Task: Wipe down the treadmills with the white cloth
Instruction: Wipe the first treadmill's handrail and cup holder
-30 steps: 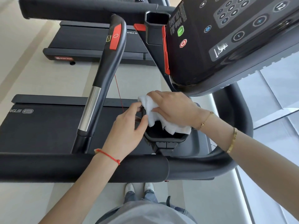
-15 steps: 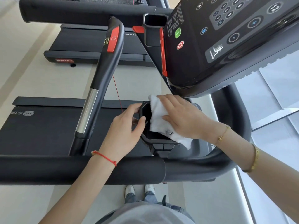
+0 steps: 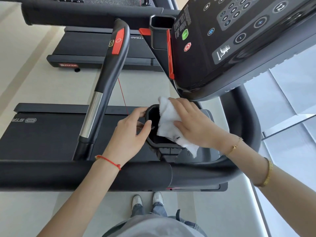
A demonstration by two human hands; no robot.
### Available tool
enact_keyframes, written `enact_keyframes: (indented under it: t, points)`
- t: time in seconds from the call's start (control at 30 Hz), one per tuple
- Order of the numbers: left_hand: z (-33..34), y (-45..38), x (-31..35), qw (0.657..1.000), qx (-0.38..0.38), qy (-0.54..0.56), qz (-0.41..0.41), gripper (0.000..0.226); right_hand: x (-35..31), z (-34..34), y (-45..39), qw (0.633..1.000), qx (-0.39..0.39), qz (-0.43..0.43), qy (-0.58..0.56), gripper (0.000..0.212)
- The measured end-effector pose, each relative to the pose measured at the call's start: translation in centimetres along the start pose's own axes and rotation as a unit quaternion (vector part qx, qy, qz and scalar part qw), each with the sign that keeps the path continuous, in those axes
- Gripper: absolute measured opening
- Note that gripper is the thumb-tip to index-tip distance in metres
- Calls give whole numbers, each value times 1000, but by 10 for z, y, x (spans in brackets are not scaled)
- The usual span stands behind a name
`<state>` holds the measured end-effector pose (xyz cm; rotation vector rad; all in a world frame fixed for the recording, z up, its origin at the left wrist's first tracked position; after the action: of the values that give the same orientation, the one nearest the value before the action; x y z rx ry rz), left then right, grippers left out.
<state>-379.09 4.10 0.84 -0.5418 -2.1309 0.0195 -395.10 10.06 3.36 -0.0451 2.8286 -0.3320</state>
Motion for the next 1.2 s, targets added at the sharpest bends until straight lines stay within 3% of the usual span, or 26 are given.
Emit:
enact_keyframes:
  t: [0.23, 0.37, 0.47, 0.63, 0.8, 0.9, 1.03, 1.2]
  points:
    - [0, 1, 1, 1000, -1, -7, 5, 36, 6, -2, 43, 961, 24, 199, -192, 66]
    - [1, 1, 2, 1000, -1, -3, 8, 35, 7, 1, 54, 929, 26, 276, -244, 47]
    - [1, 1, 1, 1000, 2, -6, 8, 36, 13, 4, 36, 932, 9, 298, -205, 30]
    - [1, 1, 1, 1000, -1, -7, 8, 37, 12, 0, 18, 948, 9, 270, -168, 20]
    - [0, 1, 4, 1000, 4, -4, 16, 35, 7, 6, 55, 921, -8, 303, -244, 25]
    - [1, 0, 3, 1000, 5, -5, 18, 35, 8, 5, 50, 925, -2, 298, -237, 25]
    - [2, 1, 2, 1000, 0, -6, 18, 37, 10, -1, 26, 962, 19, 238, -129, 42]
    - [2, 1, 2, 1000, 2, -14, 17, 38, 6, -4, -2, 995, 35, 91, -12, 50]
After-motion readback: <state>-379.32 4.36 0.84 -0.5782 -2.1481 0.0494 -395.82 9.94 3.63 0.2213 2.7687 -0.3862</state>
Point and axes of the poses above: each hand's wrist, its own y-axis away from the middle knuckle, its own z-axis out of the palm, x = y × z, the point moved 7 cm from there along -y, towards the middle knuckle, and after that the axes turned 14 degrees about x, right-handed, at the moved point
